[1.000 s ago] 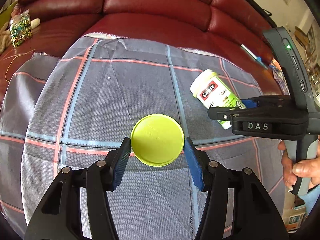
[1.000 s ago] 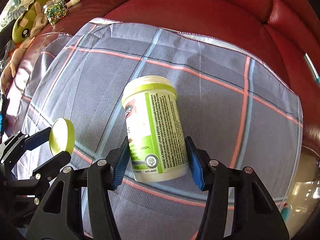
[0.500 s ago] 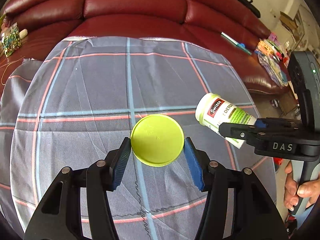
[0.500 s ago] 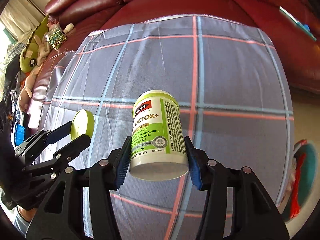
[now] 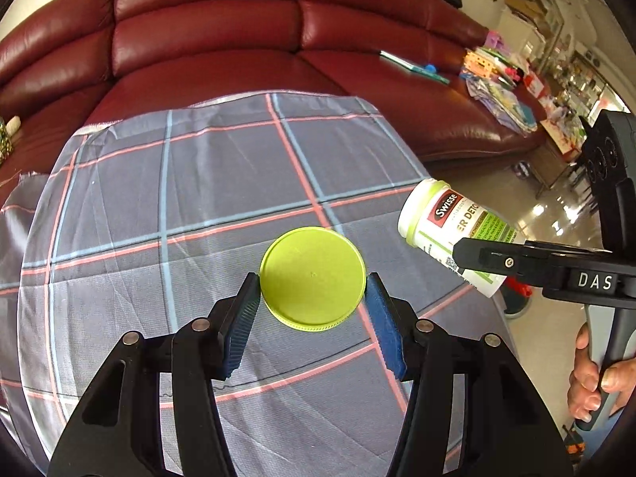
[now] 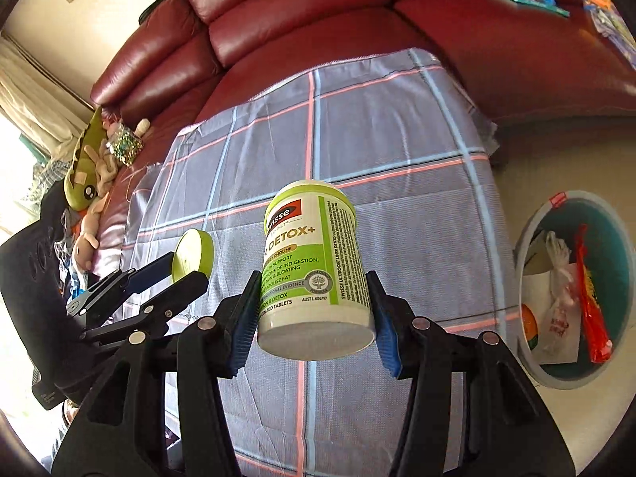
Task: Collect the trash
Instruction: 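Carry the yellow-green lid and Swisse bottle with both tools over the teal bin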
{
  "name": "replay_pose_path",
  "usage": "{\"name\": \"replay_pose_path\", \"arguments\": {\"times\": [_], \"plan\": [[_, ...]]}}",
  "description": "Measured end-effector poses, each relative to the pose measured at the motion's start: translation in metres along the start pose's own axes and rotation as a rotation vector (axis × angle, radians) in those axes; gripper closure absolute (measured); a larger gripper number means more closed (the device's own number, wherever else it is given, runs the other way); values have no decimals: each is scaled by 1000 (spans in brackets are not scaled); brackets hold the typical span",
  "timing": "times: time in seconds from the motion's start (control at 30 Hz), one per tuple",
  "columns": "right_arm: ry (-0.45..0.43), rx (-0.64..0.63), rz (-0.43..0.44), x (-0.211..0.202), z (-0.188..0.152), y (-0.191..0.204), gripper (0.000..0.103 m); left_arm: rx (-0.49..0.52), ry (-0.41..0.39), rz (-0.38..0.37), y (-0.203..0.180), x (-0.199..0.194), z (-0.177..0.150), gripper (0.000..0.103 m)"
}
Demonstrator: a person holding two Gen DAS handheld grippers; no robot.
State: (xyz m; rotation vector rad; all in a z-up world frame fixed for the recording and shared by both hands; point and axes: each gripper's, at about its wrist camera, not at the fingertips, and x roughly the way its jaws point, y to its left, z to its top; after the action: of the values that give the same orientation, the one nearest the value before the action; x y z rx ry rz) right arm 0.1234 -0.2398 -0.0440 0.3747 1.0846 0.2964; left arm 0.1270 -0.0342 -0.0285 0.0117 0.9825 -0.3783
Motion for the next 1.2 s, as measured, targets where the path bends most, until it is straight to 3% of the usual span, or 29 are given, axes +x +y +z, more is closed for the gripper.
{"name": "replay_pose_path", "arguments": {"times": [0.33,0.6,0.83,1.1,1.2], "plan": [[-141,134,3,-81,-17,-82,54,150,18,-69,-93,13,14,48],[-224,256,-82,-137,-46,-171,54,296,66,-152,-187,47,18,48],[-235,363,-102,-149,-64,-228,54,380,132,-187,-248,89,16,47],[-202,402,-114,-140,-63,-257,54,393,192,-209,-278,129,21,47],[-189,410,-121,-137,-60,-264,54,391,196,-204,-285,140,24,34]]}}
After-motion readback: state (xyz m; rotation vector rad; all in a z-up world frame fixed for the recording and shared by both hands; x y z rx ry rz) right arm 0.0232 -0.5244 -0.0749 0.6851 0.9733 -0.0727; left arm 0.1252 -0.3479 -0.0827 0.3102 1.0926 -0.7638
